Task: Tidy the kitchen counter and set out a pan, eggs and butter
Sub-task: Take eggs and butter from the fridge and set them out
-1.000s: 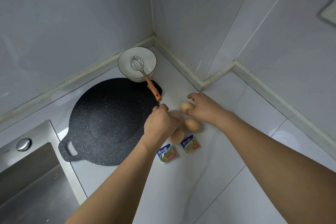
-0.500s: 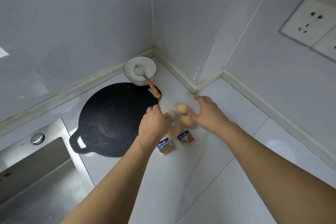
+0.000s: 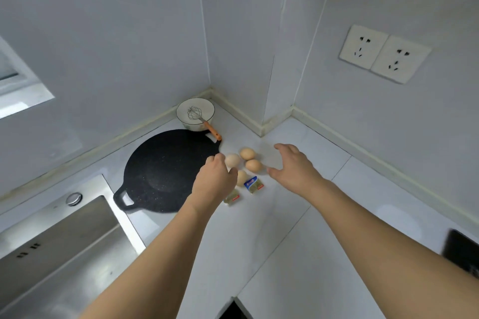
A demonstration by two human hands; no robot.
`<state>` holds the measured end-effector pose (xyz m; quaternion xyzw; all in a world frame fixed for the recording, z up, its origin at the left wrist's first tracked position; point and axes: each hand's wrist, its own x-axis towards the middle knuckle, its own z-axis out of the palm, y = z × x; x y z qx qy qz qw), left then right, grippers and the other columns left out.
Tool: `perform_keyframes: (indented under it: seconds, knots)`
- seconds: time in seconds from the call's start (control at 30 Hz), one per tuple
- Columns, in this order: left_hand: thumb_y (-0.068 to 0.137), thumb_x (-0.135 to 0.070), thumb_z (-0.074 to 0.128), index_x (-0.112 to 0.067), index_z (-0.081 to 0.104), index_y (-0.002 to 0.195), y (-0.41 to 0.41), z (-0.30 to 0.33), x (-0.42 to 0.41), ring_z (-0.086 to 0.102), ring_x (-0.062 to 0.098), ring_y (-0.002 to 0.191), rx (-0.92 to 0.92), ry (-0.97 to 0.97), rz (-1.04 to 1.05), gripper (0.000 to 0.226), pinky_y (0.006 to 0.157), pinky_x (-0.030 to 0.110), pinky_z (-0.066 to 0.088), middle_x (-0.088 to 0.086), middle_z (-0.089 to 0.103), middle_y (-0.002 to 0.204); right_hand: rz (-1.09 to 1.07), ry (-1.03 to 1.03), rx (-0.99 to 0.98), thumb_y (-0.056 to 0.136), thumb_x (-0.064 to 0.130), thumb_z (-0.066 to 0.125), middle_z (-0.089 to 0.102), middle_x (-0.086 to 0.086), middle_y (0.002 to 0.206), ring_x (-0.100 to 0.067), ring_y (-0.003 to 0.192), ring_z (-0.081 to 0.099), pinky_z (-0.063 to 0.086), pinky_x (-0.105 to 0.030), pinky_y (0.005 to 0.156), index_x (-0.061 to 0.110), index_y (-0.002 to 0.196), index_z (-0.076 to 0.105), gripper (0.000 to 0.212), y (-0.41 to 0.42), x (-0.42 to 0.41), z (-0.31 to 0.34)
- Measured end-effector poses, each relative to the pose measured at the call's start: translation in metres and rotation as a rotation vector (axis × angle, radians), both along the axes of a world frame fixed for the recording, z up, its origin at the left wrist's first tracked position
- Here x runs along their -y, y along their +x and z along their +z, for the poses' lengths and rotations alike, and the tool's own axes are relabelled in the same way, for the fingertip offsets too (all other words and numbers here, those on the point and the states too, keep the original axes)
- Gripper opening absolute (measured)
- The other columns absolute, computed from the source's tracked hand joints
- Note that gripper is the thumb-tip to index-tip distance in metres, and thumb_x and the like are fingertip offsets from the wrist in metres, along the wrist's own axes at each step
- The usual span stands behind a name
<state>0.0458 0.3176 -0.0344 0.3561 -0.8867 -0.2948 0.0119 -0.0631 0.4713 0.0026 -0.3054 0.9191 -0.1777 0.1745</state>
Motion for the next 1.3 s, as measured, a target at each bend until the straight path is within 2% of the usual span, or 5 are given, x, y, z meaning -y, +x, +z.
perform_keyframes:
  seconds: [0.53,0.67,0.97,1.17,1.3]
  knots:
    - [0.096,-0.034,0.048,-0.012,0.044,0.134,0.039,0.032,-0.061,0.054,0.027,0.11,-0.019,-0.039,-0.095,0.044,0.089,0.037,0.046,0.008,0.048,0.13,-0.042,0.009,0.01,0.09,0.035,0.057,0.028,-0.003,0.151,-0.027,0.134,0.033,0.033,-0.037,0.107,0.018,0.148,0.025,0.068,0.056,-0.076,0.023]
    - [0.095,-0.032,0.048,-0.013,0.045,0.132,0.039,0.039,-0.078,0.055,0.028,0.105,-0.039,-0.045,-0.135,0.042,0.088,0.041,0.047,0.008,0.051,0.126,-0.053,-0.009,0.005,0.091,0.035,0.057,0.029,-0.004,0.151,-0.027,0.134,0.034,0.033,-0.037,0.107,0.018,0.148,0.026,0.067,0.062,-0.09,0.025]
    - [0.097,-0.035,0.05,-0.012,0.042,0.138,0.036,0.056,-0.139,0.049,0.028,0.124,-0.023,-0.114,-0.299,0.048,0.097,0.037,0.043,0.008,0.042,0.143,-0.146,-0.036,0.031,0.091,0.036,0.056,0.029,-0.003,0.152,-0.025,0.137,0.032,0.031,-0.035,0.109,0.018,0.149,0.025,0.067,0.083,-0.161,0.03]
    - [0.099,-0.035,0.045,-0.012,0.039,0.141,0.034,0.069,-0.187,0.047,0.026,0.125,-0.023,-0.206,-0.455,0.047,0.085,0.029,0.036,0.007,0.041,0.144,-0.289,-0.045,0.022,0.092,0.036,0.056,0.028,-0.004,0.152,-0.025,0.136,0.033,0.033,-0.035,0.108,0.017,0.15,0.023,0.07,0.104,-0.217,0.039]
    - [0.099,-0.033,0.044,-0.011,0.037,0.143,0.023,0.08,-0.221,0.045,0.027,0.128,-0.057,-0.185,-0.634,0.049,0.101,0.036,0.038,0.009,0.039,0.147,-0.437,-0.066,-0.005,0.092,0.036,0.057,0.028,-0.004,0.153,-0.025,0.135,0.036,0.035,-0.036,0.107,0.016,0.149,0.025,0.069,0.119,-0.26,0.046]
